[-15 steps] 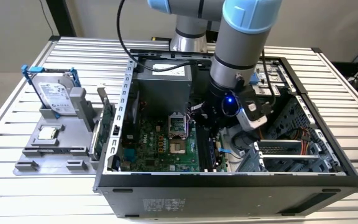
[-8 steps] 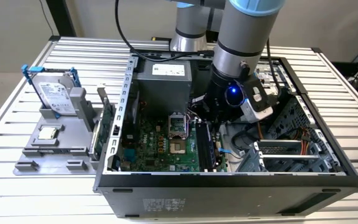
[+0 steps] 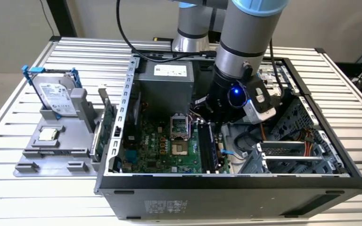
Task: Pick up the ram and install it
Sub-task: 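Insert the ram into the slot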
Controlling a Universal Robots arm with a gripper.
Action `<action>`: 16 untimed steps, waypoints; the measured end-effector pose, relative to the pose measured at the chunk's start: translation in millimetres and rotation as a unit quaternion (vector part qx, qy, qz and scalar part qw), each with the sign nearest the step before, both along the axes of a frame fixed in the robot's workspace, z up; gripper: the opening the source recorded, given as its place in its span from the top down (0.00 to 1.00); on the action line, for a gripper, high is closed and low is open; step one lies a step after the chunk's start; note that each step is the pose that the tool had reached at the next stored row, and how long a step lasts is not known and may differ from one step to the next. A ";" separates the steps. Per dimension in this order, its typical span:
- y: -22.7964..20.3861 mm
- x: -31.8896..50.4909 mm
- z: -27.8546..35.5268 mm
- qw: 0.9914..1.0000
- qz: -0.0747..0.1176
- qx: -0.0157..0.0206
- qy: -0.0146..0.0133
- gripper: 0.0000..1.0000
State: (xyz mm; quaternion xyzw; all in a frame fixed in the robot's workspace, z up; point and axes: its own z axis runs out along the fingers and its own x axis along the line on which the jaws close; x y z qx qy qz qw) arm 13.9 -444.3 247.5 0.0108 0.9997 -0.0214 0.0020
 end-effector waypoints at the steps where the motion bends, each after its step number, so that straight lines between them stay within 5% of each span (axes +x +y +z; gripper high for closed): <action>1: 0.0 0.0 0.0 1.000 0.000 0.000 0.000 1.00; 13: -0.5 0.2 0.1 1.000 0.000 0.000 0.000 1.00; 14: -1.2 0.2 0.1 1.000 0.000 0.006 0.000 1.00; 16: -2.1 0.2 0.0 1.000 0.000 0.022 0.001 1.00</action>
